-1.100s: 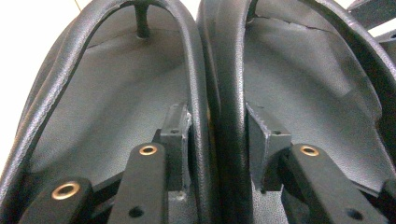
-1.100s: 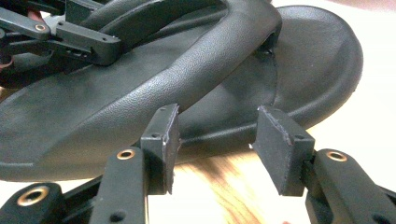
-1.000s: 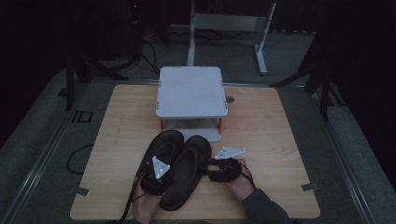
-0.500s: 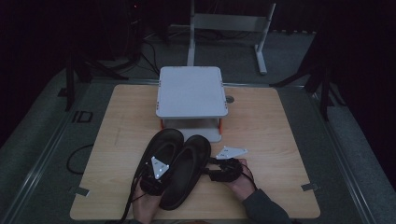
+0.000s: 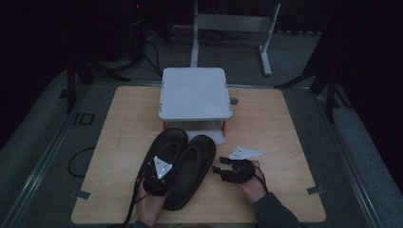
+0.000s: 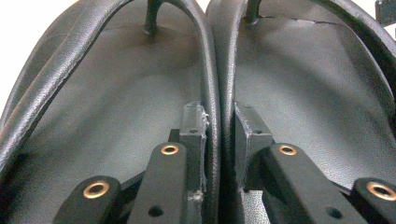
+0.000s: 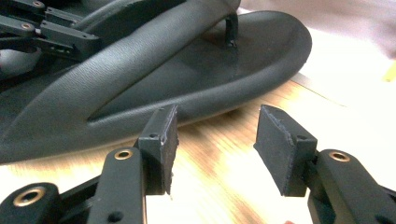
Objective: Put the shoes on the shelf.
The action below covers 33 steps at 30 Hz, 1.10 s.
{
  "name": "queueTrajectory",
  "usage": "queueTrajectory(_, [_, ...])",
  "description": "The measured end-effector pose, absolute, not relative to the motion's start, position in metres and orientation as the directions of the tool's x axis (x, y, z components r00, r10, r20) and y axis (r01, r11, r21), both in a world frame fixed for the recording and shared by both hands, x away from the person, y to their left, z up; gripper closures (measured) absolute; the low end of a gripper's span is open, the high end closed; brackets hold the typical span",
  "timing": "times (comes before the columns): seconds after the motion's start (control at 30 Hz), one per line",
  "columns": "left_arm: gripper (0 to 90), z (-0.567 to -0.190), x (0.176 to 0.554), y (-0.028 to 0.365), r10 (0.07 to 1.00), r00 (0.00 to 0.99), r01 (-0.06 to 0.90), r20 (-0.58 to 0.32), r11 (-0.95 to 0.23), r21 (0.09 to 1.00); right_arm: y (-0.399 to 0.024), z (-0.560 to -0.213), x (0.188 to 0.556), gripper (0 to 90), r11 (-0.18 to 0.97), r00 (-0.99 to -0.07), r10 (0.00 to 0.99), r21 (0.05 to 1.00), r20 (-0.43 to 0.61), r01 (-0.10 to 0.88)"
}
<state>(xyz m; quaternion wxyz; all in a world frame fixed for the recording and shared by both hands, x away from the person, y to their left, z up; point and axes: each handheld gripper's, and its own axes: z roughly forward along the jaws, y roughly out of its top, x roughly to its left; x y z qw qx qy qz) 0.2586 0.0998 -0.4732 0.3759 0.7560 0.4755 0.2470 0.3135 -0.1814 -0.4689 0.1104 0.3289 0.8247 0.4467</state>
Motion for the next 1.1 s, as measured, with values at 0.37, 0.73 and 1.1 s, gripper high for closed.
queueTrajectory(0.37, [75.8,-0.469,0.272,0.091,0.913,0.407,0.536,-0.008,-0.231,0.812,-0.199,-0.468,0.316,48.2,0.358,-0.731,0.673,0.813,0.117,0.460])
queueTrajectory(0.73, [75.7,-0.461,0.291,0.083,0.928,0.371,0.529,-0.021,-0.193,0.826,-0.204,-0.468,0.317,48.2,0.350,-0.721,0.683,0.813,0.119,0.466])
queueTrajectory(1.1, [75.7,-0.456,0.308,0.068,0.939,0.344,0.524,-0.019,-0.175,0.834,-0.208,-0.469,0.319,48.2,0.343,-0.714,0.690,0.813,0.122,0.471])
